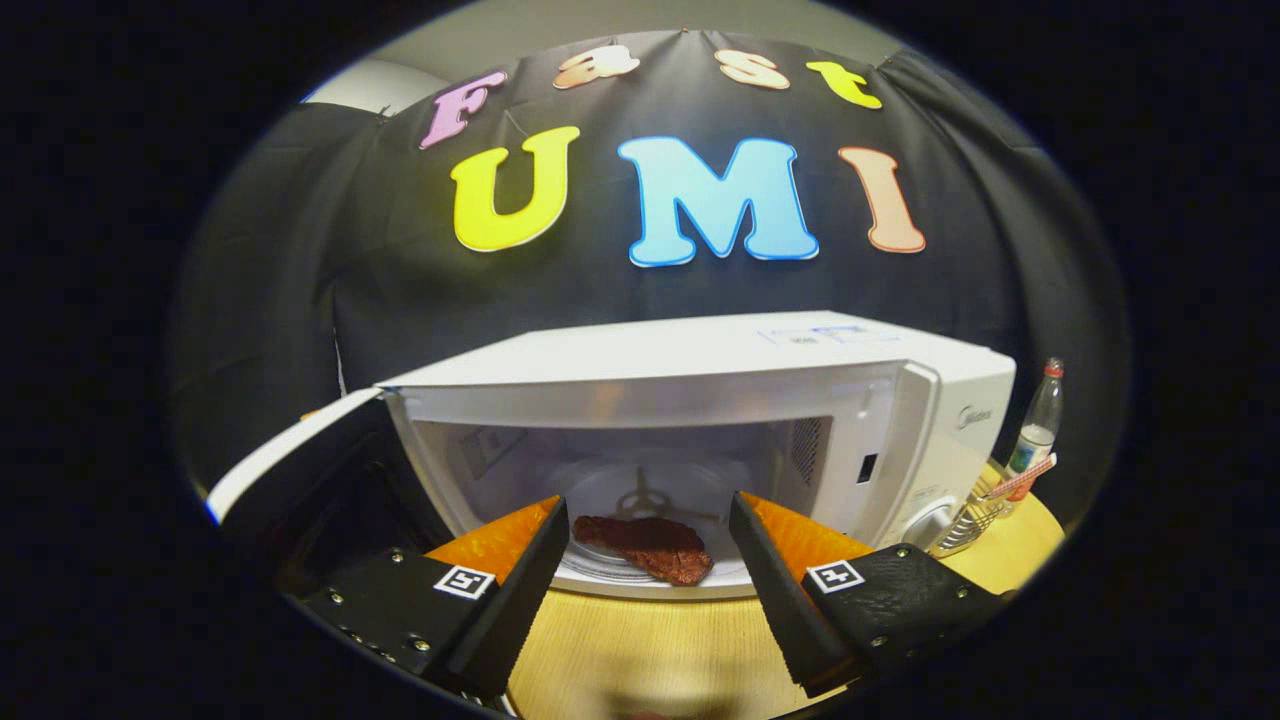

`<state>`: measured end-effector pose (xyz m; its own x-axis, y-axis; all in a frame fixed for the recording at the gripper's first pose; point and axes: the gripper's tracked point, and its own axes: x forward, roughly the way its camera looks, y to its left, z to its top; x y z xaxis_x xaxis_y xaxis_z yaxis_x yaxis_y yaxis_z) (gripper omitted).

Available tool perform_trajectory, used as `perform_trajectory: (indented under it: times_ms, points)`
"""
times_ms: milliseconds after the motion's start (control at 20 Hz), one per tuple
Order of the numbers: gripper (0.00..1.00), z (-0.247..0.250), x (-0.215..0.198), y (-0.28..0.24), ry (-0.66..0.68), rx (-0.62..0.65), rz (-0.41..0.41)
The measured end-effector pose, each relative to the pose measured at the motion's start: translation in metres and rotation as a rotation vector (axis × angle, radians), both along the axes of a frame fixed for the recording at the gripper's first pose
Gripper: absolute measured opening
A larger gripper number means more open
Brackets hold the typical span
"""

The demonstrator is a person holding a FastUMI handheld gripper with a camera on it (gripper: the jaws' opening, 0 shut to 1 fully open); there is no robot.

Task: Open the microwave, put the food inside, and close the microwave door.

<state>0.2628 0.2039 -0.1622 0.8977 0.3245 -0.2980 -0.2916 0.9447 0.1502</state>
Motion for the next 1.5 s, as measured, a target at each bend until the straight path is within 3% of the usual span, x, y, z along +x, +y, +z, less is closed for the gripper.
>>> perform_trajectory:
  times_ms: [300, 650, 1050, 1500]
  points:
    - [0.98, 0.074, -0.071, -0.008, -0.063, 0.055, 0.048]
    - [0.98, 0.122, -0.138, -0.001, -0.116, 0.079, 0.092]
    - [0.98, 0.136, -0.221, 0.055, -0.150, 0.100, 0.238]
    - [0.98, 0.110, -0.287, 0.118, -0.096, 0.109, 0.389]
